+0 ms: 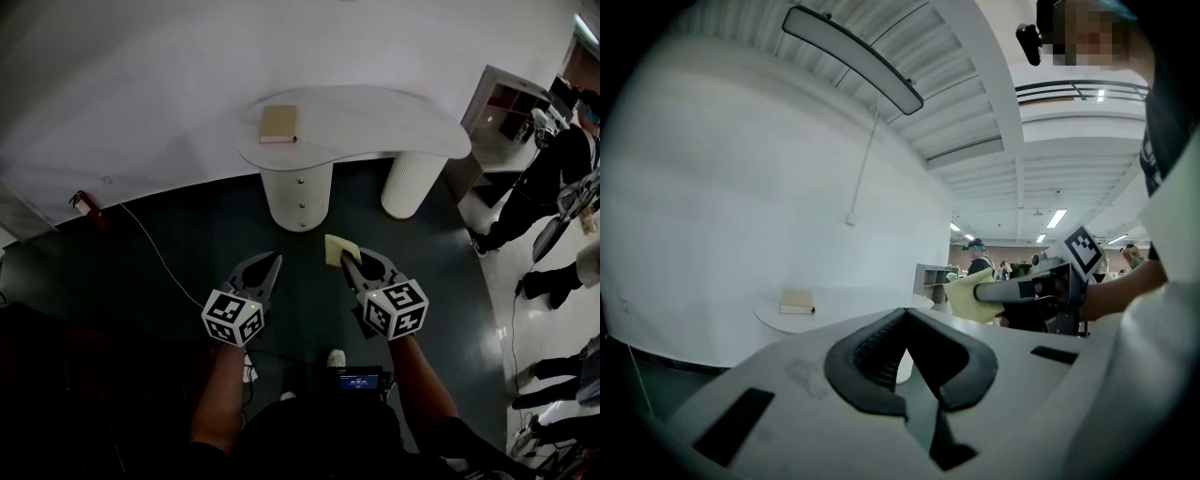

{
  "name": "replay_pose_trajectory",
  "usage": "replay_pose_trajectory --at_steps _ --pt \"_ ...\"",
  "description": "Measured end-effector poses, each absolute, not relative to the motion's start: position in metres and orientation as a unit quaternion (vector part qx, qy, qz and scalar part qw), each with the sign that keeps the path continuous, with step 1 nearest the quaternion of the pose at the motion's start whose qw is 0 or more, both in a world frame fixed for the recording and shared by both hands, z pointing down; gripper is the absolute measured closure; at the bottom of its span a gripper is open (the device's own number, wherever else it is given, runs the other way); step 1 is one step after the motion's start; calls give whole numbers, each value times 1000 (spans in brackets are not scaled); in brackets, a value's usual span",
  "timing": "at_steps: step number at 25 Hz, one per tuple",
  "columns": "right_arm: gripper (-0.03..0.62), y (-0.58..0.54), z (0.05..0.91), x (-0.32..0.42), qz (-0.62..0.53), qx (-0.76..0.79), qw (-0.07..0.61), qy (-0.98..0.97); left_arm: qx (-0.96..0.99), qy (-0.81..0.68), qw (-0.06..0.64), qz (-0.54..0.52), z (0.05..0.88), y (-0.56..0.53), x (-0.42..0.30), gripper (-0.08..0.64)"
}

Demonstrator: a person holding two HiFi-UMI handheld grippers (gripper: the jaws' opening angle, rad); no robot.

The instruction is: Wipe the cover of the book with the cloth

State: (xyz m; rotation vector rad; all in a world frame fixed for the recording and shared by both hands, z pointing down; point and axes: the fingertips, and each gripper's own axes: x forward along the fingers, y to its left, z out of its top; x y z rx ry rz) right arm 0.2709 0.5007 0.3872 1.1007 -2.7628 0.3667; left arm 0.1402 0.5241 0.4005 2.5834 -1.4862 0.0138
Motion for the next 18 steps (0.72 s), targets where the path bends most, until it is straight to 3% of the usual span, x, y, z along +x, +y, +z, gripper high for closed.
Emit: replay_pose_trajectory --at_steps 18 --pt "505 393 401 304 132 321 102 -932 837 -540 82 13 402 426 162 560"
